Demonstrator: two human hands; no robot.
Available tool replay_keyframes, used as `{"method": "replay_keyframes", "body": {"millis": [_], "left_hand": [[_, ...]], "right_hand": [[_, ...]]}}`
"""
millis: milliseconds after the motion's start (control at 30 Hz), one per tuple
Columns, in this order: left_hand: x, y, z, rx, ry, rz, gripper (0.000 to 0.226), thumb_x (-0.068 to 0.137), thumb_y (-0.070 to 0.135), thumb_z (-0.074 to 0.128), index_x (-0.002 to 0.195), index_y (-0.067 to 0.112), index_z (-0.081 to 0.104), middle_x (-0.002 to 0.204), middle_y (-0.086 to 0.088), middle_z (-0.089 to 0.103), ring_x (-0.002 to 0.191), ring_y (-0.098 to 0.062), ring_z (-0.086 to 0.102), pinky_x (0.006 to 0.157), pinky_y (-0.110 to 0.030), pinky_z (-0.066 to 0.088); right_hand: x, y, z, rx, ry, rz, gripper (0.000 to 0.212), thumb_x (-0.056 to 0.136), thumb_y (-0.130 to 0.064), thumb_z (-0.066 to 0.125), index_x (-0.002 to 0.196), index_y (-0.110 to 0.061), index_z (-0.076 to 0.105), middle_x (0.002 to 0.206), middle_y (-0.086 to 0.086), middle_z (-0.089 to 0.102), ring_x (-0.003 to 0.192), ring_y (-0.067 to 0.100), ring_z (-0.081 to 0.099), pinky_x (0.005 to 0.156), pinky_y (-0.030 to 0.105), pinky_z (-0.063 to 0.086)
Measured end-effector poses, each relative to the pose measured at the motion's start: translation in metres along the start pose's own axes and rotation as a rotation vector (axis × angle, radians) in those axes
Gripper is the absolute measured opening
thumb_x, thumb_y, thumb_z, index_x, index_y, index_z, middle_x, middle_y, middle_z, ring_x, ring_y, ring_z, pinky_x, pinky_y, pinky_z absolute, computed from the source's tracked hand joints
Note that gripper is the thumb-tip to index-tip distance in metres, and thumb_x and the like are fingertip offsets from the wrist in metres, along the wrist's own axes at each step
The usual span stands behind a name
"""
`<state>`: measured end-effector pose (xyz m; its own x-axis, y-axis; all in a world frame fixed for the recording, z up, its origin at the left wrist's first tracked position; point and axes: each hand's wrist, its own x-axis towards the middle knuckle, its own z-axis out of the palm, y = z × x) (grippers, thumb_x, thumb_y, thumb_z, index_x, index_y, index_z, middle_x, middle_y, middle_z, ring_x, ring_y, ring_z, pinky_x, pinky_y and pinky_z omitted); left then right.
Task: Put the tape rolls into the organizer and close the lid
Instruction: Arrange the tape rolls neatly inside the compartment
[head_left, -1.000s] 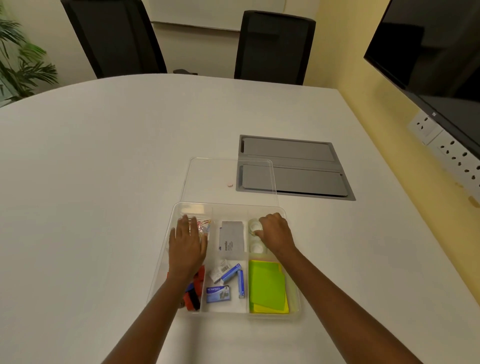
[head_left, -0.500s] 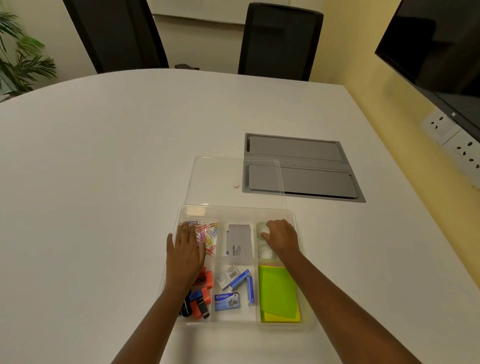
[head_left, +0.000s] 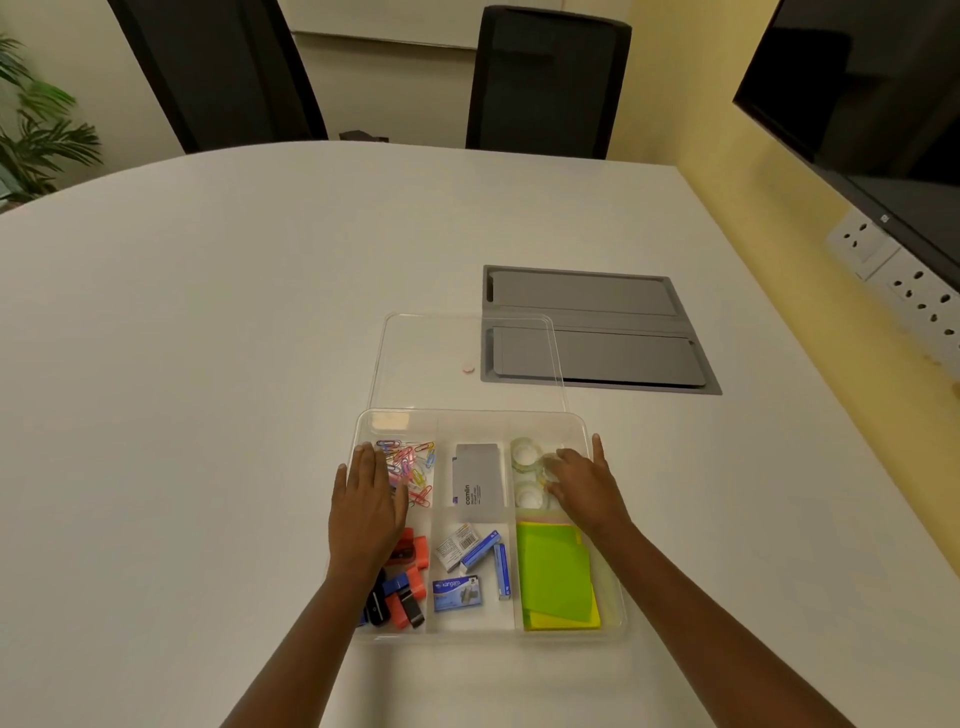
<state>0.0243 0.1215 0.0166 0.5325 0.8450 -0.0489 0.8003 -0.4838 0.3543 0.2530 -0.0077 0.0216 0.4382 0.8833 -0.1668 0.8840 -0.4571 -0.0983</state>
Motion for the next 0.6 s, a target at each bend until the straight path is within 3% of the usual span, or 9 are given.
{"method": "replay_keyframes", "body": {"millis": [200, 400, 533, 600], "left_hand": [[0.001, -0.006, 0.003, 0.060, -0.036, 0.017, 0.060, 0.094, 0.040, 0.020, 0.144, 0.007, 0.016, 0.155, -0.014, 0.018, 0.145, -0.025, 0.014, 0.119, -0.038, 0.007], [0.000, -0.006, 0.003, 0.067, -0.039, 0.022, 0.061, 0.092, 0.040, 0.014, 0.144, 0.008, 0.016, 0.156, -0.012, 0.017, 0.145, -0.024, 0.014, 0.119, -0.036, 0.006], [0.000, -0.007, 0.004, 0.081, -0.043, 0.021, 0.058, 0.095, 0.038, 0.015, 0.144, 0.008, 0.014, 0.156, -0.012, 0.016, 0.145, -0.024, 0.013, 0.119, -0.037, 0.005], [0.001, -0.007, 0.004, 0.099, -0.047, 0.024, 0.059, 0.094, 0.039, 0.014, 0.144, 0.008, 0.013, 0.156, -0.012, 0.016, 0.145, -0.024, 0.012, 0.119, -0.037, 0.005]], "right_hand": [[-0.002, -0.012, -0.002, -0.169, -0.012, 0.045, 0.022, 0.095, -0.015, 0.047, 0.109, -0.011, 0.063, 0.116, 0.011, 0.064, 0.107, 0.024, 0.060, 0.120, 0.048, -0.005], [-0.004, -0.022, -0.007, -0.257, -0.017, 0.058, 0.020, 0.094, -0.007, 0.046, 0.105, -0.006, 0.063, 0.113, 0.013, 0.064, 0.106, 0.026, 0.059, 0.120, 0.050, 0.000], [-0.008, -0.020, -0.011, -0.145, -0.034, 0.056, 0.026, 0.095, -0.003, 0.040, 0.113, -0.005, 0.058, 0.124, 0.015, 0.056, 0.114, 0.029, 0.054, 0.122, 0.042, 0.004], [-0.012, -0.022, -0.011, 0.016, -0.041, 0.070, 0.027, 0.094, -0.001, 0.039, 0.115, -0.002, 0.056, 0.126, 0.016, 0.054, 0.115, 0.028, 0.052, 0.116, 0.036, 0.020]]}}
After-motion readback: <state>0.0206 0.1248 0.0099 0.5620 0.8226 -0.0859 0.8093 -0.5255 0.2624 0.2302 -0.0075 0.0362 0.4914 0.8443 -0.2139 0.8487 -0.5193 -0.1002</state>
